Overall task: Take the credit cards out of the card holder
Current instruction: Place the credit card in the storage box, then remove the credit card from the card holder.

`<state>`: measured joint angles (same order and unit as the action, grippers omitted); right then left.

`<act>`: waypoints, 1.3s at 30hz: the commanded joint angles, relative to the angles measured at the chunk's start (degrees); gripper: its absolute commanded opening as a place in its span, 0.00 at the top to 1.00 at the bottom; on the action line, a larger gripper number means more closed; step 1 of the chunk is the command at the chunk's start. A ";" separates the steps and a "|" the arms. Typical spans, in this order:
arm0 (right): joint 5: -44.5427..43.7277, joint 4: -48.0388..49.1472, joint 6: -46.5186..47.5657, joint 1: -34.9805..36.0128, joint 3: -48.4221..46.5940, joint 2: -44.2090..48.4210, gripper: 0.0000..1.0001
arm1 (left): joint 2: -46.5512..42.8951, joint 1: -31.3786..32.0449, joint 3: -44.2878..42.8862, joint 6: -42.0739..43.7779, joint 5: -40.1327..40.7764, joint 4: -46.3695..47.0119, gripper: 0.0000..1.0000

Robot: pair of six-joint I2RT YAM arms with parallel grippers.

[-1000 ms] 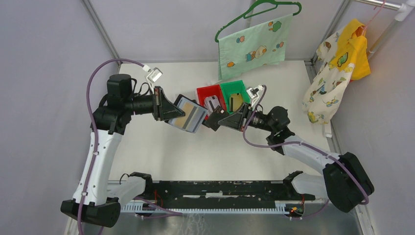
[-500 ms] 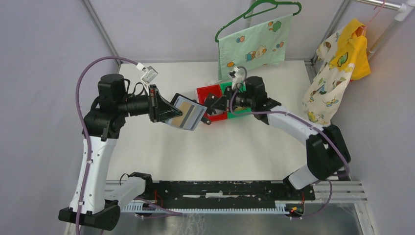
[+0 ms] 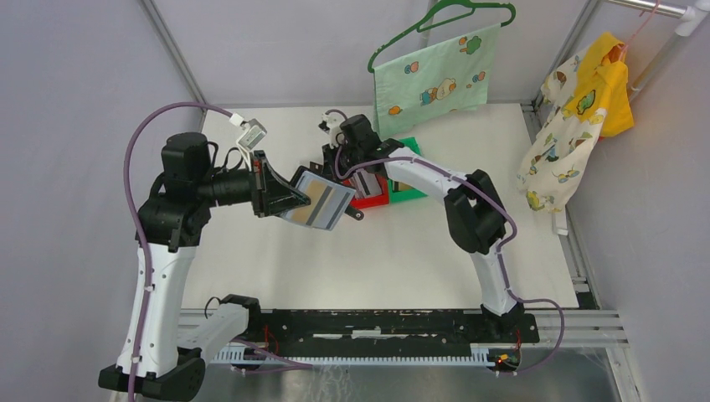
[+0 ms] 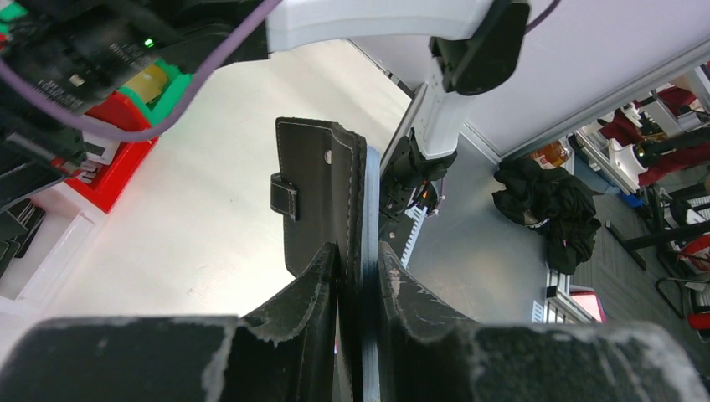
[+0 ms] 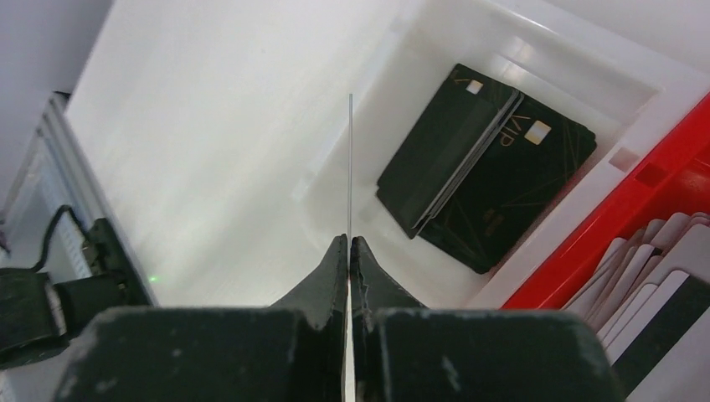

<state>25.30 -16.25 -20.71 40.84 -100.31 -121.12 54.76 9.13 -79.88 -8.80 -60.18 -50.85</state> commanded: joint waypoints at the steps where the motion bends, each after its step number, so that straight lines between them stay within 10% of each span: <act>1: -5.36 -5.72 3.29 1.07 -6.88 -5.18 1.00 | -1.28 -0.05 -2.70 -0.29 -3.13 3.31 0.98; 11: -9.22 -4.30 2.74 1.59 -10.04 -9.51 0.96 | -2.12 -0.02 -2.30 -1.11 -3.62 3.76 0.98; 18: -9.76 -3.45 2.19 1.70 -10.06 -8.92 0.52 | -2.43 -0.05 -2.27 -1.05 -3.65 3.73 0.98; 25: -13.42 -3.66 4.17 1.55 -7.48 -2.63 0.39 | -2.41 -0.07 -1.95 -1.24 -3.81 3.99 0.98; 39: 3.61 30.19 -10.43 -6.76 39.76 40.01 0.05 | -3.19 -0.05 -0.37 -2.80 -3.18 7.37 0.98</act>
<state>18.68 -4.71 -21.47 39.00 -73.73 -89.84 52.64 9.13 -79.88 -8.93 -61.65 -48.73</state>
